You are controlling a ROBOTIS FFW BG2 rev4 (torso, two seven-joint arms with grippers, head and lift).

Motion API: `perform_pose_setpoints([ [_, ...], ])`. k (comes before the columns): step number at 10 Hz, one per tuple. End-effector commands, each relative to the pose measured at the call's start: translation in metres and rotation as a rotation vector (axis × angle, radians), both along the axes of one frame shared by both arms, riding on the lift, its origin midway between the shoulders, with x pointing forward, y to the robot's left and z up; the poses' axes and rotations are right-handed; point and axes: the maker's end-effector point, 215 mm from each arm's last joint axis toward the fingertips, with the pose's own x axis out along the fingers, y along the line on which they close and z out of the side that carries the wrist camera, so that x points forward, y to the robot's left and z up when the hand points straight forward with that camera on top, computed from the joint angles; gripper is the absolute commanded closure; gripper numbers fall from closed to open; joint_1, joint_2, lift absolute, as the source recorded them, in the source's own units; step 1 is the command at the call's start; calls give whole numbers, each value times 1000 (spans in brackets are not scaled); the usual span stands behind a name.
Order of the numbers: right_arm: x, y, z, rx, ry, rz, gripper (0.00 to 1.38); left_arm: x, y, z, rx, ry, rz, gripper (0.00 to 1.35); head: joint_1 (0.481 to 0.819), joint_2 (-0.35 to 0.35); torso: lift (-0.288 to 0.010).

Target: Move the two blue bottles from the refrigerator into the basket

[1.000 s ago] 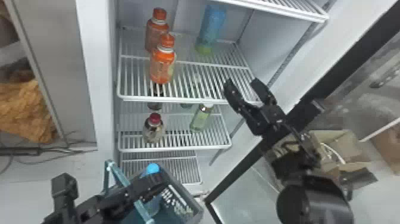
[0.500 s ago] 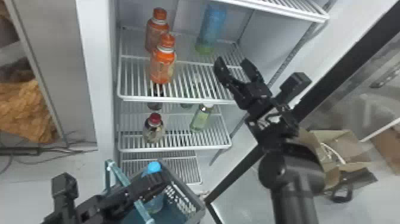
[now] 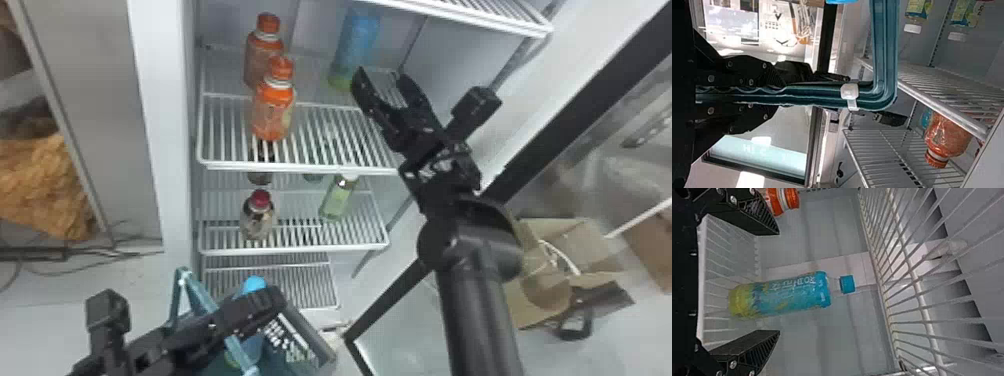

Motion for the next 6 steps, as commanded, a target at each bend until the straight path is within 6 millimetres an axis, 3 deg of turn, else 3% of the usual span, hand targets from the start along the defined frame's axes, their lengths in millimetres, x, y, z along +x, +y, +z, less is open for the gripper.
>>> perform_pose_setpoints([
  [1,19,7,-1,-7,10,3,151,1,0,2,-1,-6,-2,1202,695,-350,-10],
  [6,59,2,1,-34,36,-52,154,4,0,4,0,-13,-3,1202,695,-350,-10],
])
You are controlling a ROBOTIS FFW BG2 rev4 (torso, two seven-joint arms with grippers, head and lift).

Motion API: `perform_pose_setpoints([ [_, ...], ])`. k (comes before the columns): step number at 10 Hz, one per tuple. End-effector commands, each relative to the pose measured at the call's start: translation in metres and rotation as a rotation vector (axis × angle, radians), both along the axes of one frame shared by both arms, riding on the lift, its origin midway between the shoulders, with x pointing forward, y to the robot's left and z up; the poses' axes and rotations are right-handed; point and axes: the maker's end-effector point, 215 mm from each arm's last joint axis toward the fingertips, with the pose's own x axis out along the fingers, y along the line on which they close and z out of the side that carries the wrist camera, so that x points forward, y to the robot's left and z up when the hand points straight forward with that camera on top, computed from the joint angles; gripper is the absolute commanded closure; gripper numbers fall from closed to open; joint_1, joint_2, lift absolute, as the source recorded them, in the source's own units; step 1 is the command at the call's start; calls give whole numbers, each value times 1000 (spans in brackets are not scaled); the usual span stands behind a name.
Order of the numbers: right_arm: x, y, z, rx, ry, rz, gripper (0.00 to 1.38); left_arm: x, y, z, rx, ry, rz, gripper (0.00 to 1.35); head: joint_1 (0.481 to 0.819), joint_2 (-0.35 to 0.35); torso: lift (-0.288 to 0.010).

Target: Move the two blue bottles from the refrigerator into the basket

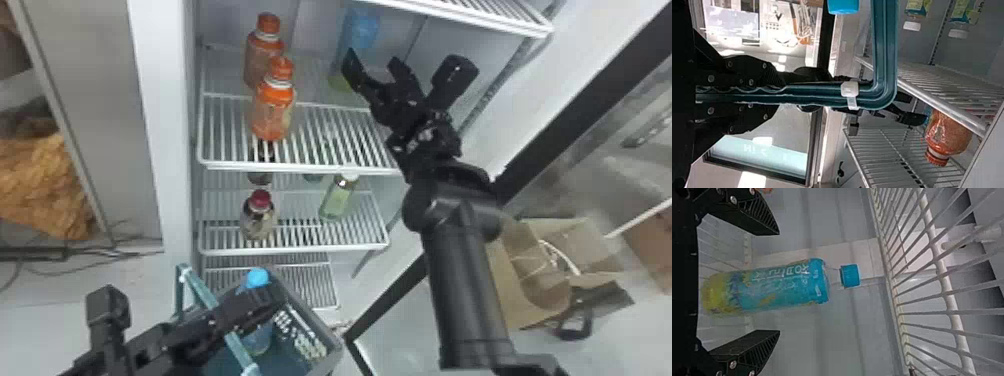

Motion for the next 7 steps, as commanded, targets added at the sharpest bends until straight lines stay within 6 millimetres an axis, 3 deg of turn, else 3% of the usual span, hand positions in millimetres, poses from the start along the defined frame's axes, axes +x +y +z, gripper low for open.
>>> perform_pose_setpoints([
  [1,11,5,4,-7,2,4,154,1,0,1,0,-3,0,1202,695,-350,-10],
  [5,37,5,-7,-12,49,-15,154,2,1,1,3,-8,-1,1202,695,-342,-10],
  [7,51,1,-3,-13,58,-25,160,4,2,2,3,-10,1,1202,695,-336,-10],
])
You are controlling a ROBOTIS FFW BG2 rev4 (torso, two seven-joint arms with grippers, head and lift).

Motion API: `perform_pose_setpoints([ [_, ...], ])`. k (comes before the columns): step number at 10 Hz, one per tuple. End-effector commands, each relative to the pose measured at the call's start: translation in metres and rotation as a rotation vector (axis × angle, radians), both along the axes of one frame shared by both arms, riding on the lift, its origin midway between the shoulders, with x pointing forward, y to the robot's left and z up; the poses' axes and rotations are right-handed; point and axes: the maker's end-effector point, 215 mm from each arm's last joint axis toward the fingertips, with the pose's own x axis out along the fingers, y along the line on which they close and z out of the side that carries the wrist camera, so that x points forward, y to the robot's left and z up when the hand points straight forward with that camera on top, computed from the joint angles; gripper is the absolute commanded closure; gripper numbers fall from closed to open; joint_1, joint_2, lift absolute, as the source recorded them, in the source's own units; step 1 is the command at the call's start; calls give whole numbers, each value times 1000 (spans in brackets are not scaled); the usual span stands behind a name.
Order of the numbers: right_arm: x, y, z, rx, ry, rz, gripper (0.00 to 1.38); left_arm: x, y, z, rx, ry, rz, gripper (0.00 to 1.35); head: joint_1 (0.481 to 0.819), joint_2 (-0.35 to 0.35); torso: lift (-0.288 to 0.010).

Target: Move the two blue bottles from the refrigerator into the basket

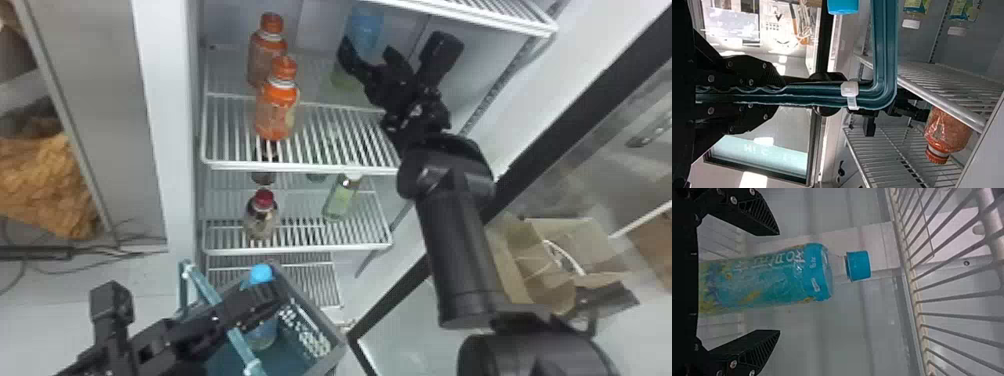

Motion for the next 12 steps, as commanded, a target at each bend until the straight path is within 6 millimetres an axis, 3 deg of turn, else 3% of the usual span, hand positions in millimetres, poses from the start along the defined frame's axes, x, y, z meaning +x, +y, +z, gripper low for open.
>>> perform_pose_setpoints([
  [1,11,-1,5,-7,4,-2,168,0,0,0,2,-2,-2,1202,695,-334,-10],
  [3,23,8,2,-23,28,15,194,1,1,0,4,-4,-1,1202,695,-331,-10],
  [5,31,14,-7,-31,65,32,381,2,2,0,6,-4,-1,1202,695,-316,-10],
  [7,30,14,-11,-35,75,32,1090,2,3,0,6,-4,1,1202,695,-308,-10],
  [9,27,12,-16,-36,84,26,1296,1,2,-1,6,-2,-1,1202,695,-308,-10],
  [12,9,4,-23,-28,78,18,1277,1,0,0,4,-4,-2,1202,695,-315,-10],
])
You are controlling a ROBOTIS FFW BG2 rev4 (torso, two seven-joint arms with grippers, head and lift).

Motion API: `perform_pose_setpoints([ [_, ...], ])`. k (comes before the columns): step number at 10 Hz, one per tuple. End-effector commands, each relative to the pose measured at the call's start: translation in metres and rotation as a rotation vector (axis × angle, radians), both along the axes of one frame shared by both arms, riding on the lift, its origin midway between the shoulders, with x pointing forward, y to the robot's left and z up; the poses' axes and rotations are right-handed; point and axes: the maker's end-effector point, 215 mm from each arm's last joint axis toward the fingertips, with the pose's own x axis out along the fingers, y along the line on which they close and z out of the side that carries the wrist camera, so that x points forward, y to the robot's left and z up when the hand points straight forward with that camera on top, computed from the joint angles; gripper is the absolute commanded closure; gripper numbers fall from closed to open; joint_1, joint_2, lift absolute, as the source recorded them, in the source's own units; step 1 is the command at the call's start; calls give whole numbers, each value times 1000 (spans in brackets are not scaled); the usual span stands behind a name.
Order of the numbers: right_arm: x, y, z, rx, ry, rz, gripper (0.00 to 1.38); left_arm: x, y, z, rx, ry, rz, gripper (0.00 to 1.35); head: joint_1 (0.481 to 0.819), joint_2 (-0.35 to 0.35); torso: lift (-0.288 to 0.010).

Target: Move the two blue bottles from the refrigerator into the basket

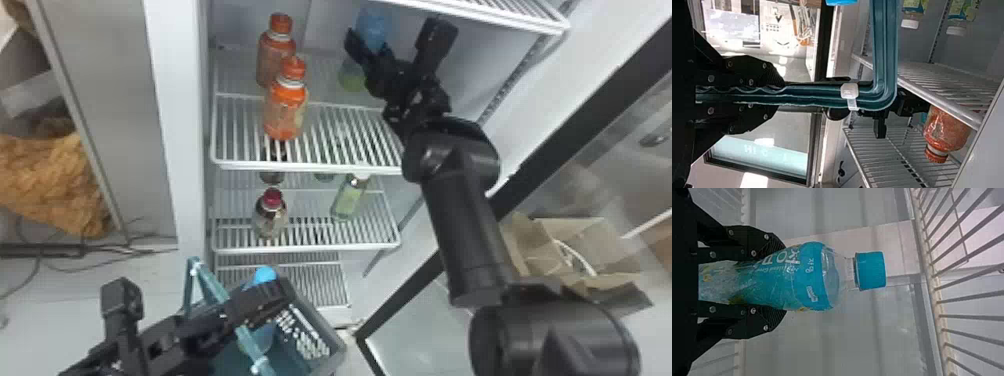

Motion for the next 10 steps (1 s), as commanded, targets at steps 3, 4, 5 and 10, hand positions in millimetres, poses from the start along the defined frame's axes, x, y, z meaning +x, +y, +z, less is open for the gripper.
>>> perform_pose_setpoints([
  [3,-41,13,0,29,-26,30,1277,0,-1,1,-5,1,3,1202,695,-326,-10],
  [4,-48,19,3,29,-36,49,1277,0,0,1,-4,1,5,1202,695,-326,-10],
  [5,-58,24,6,32,-49,63,1277,-1,-1,0,-4,3,3,1202,695,-324,-10],
  [10,-118,55,24,83,-112,158,1277,-1,-1,1,-10,5,8,1202,695,-311,-10],
])
